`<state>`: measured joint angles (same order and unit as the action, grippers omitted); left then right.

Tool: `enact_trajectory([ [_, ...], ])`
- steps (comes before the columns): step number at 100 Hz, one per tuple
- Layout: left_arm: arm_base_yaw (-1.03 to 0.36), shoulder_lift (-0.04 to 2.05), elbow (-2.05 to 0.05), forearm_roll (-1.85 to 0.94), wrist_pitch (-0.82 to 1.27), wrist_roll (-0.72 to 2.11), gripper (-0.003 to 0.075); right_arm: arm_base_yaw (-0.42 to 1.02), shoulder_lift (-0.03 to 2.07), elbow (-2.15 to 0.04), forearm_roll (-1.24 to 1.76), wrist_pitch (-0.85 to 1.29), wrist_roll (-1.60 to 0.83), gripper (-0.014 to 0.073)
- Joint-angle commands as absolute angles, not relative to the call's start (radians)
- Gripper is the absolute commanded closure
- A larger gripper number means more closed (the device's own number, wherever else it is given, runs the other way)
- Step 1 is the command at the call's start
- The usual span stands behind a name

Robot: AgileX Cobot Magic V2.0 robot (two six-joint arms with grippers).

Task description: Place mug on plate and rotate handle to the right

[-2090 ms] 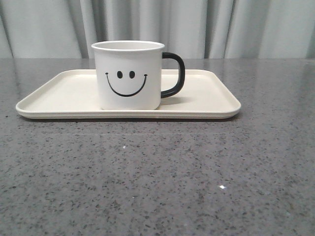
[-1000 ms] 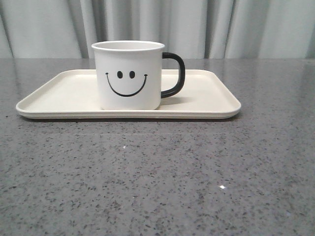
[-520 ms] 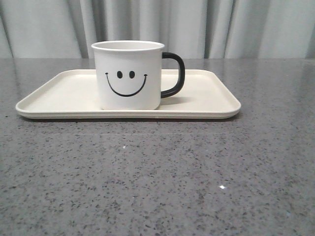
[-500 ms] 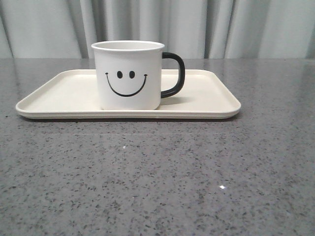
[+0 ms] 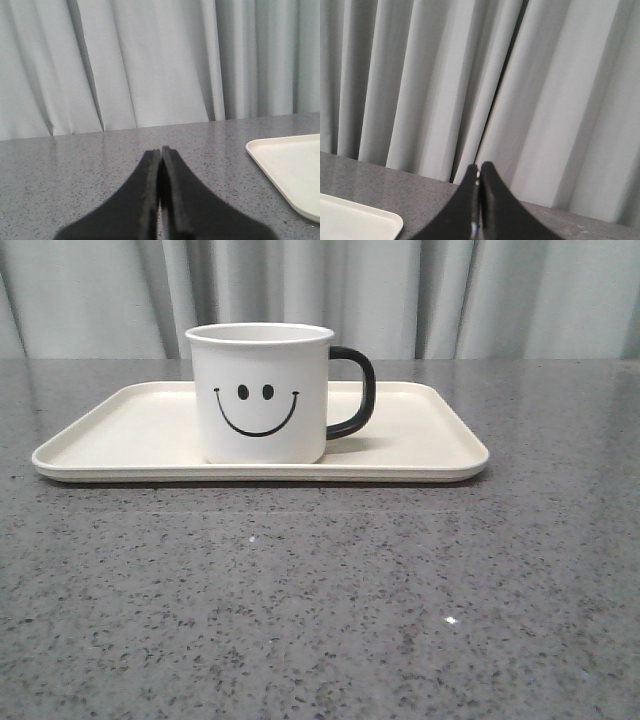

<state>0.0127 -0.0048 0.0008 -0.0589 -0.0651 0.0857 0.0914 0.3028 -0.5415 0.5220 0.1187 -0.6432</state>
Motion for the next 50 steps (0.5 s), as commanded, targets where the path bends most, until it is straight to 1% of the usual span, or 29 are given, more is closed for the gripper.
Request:
enact_trajectory([
  [1,0.015,-0.034,0.010,-0.057,-0.147,0.082,0.0740,0.084,0.307,-0.559,0.520,0.041,-0.648,0.0655],
  [29,0.015,-0.034,0.010,-0.057,-0.147,0.082,0.0740,0.084,0.187,-0.545,0.516,0.062,-0.649,0.0655],
  [50,0.015,-0.034,0.010,-0.057,-0.147,0.082,0.0740,0.084,0.068,-0.368,0.444,0.007,-0.651,0.0655],
])
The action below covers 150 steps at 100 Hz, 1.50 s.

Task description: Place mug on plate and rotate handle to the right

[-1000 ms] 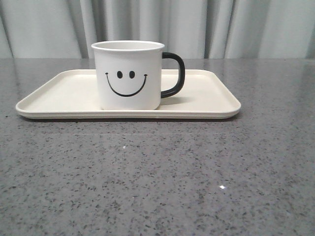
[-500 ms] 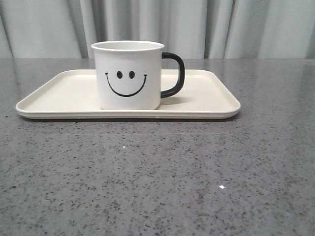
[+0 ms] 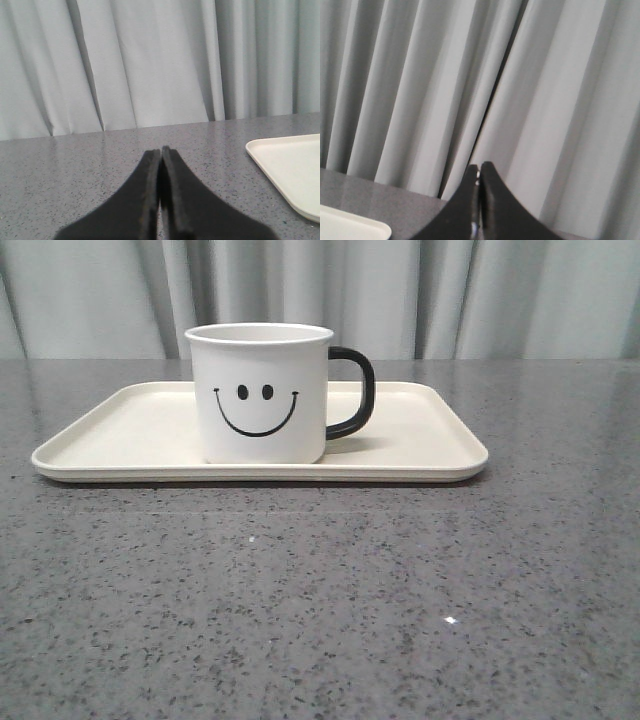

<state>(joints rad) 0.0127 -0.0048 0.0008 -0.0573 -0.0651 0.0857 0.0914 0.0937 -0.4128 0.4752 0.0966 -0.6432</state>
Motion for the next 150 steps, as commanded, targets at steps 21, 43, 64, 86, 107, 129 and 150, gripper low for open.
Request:
enact_trajectory([
  [21,0.015,-0.034,0.010,-0.057,-0.147,0.082,0.0740,0.084,-0.033,-0.168,0.440,-0.054,-0.651,0.0655],
  [43,0.015,-0.034,0.010,-0.057,-0.147,0.082,0.0740,0.027,-0.031,-0.053,0.442,-0.114,-0.651,0.0655],
  [64,0.015,-0.034,0.010,-0.057,-0.147,0.082,0.0740,-0.010,-0.031,0.008,0.444,-0.117,-0.651,0.0655],
  [86,0.015,-0.034,0.010,-0.057,-0.147,0.082,0.0740,-0.012,-0.031,0.028,0.440,0.023,-0.659,0.0655],
  [107,0.015,-0.034,0.010,-0.057,-0.147,0.082,0.0740,-0.012,-0.031,0.028,0.439,0.062,-0.659,0.0655],
  [129,0.015,-0.034,0.010,-0.057,-0.147,0.082,0.0740,-0.012,-0.031,0.028,0.448,-0.075,-0.658,0.0655],
  [150,0.015,-0.034,0.010,-0.057,-0.147,0.082,0.0740,-0.012,-0.031,0.028,0.460,-0.202,-0.658,0.0655],
])
